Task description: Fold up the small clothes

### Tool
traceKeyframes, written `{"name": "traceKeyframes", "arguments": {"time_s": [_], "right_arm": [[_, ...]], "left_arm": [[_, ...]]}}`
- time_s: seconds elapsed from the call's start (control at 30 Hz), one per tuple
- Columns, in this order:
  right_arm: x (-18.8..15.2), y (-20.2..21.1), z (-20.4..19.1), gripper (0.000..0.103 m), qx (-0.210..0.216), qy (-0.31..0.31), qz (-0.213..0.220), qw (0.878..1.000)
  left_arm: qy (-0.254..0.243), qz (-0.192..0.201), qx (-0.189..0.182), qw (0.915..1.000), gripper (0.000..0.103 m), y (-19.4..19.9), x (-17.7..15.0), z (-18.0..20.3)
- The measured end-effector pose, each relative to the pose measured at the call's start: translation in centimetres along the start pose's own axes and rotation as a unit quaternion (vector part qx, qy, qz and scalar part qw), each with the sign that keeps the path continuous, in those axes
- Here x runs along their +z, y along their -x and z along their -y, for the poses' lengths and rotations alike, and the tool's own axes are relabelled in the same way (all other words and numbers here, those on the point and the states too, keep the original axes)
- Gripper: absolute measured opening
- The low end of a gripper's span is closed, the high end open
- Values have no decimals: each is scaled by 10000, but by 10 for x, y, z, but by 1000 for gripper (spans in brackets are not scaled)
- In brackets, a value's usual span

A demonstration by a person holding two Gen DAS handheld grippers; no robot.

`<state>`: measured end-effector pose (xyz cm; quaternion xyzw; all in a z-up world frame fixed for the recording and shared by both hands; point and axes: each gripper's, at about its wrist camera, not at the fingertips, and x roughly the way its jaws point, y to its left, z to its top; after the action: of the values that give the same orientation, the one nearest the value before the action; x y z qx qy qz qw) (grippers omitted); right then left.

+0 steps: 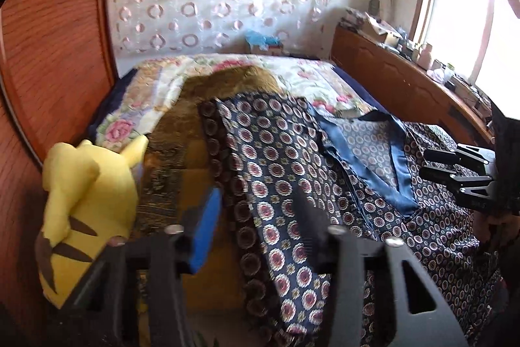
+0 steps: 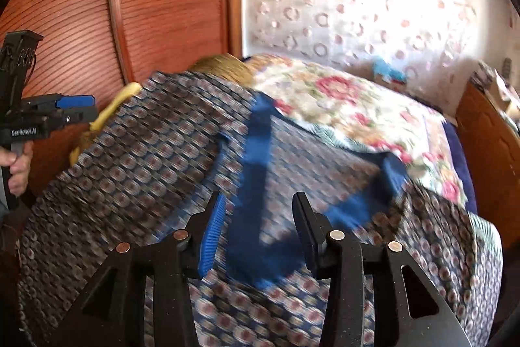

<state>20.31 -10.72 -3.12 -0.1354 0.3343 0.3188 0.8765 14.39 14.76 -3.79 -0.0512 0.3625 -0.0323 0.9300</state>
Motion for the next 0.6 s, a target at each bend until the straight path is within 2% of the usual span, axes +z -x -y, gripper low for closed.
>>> {"name": "traceKeyframes", "arguments": {"time_s": [0.03, 0.17, 0.2, 0.4, 0.5, 0.6], "right_arm": [[-4, -3, 5, 45, -88, -54, -87, 9999], [-13, -11, 14, 48, -220, -221, -257, 9992], [-15, -13, 15, 48, -252, -229, -292, 9990], [-16, -13, 23, 48, -205, -382, -261, 9987], [-17, 1, 36, 48, -190, -447, -195, 9986], [-16, 5, 43, 48, -206, -517, -141, 9983]], "left_arm": [[12, -71, 8, 10000, 31, -4, 1, 0], [-29, -274, 112, 9996, 14, -18, 1, 2], [-42, -277, 123, 9995, 5, -18, 1, 3], [32, 7, 366, 9993, 2, -3, 7, -8], [193, 91, 561, 9982, 2, 3, 10, -23], [261, 133, 515, 9982, 2, 7, 10, -30]]}}
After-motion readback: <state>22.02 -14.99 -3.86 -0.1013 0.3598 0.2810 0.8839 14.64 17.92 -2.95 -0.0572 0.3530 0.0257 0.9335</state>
